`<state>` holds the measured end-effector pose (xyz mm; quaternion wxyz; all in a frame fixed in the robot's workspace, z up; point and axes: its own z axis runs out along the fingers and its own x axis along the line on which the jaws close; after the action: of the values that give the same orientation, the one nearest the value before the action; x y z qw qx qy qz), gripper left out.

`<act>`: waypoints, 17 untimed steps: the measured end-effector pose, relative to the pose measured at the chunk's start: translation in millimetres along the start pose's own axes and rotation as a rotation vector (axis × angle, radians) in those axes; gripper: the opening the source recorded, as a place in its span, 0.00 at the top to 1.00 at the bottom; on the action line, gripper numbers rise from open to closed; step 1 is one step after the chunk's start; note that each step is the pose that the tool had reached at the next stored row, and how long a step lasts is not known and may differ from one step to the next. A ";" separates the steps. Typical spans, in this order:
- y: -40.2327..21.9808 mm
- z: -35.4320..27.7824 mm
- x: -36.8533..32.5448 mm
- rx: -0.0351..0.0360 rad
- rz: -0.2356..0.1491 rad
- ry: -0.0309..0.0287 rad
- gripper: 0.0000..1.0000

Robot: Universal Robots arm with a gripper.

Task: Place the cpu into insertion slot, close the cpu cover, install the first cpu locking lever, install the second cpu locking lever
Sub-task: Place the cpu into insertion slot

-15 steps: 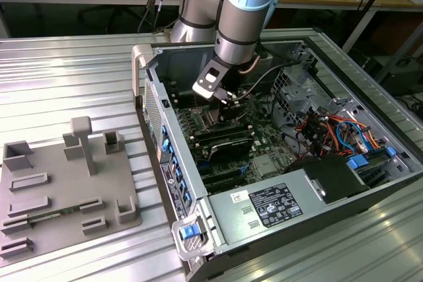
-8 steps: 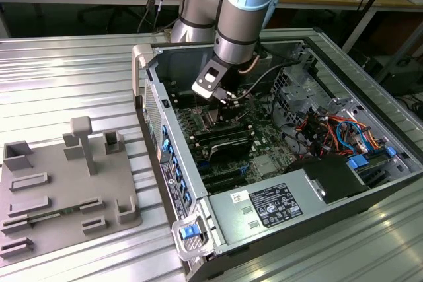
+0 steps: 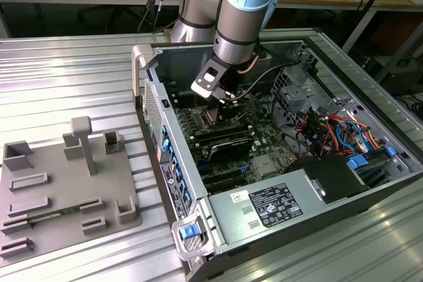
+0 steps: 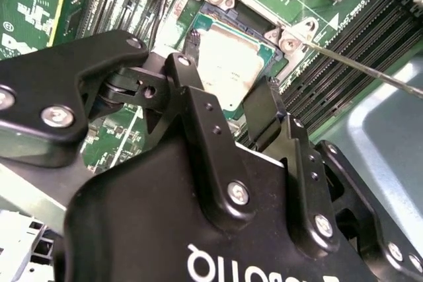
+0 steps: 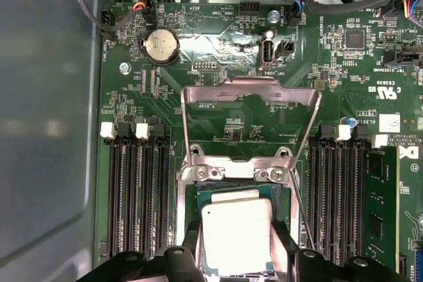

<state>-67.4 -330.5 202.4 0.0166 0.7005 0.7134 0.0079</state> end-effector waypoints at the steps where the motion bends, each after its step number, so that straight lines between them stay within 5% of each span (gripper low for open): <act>1: 0.6 0.2 -0.3 -0.0001 0.002 0.0002 0.47; 12: 0.7 0.5 -1.8 -0.0002 -0.014 0.0006 0.40; 17: 0.7 1.5 -2.6 -0.0008 -0.053 0.0023 0.40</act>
<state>-66.6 -333.2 201.0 0.0163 0.6815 0.7316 0.0085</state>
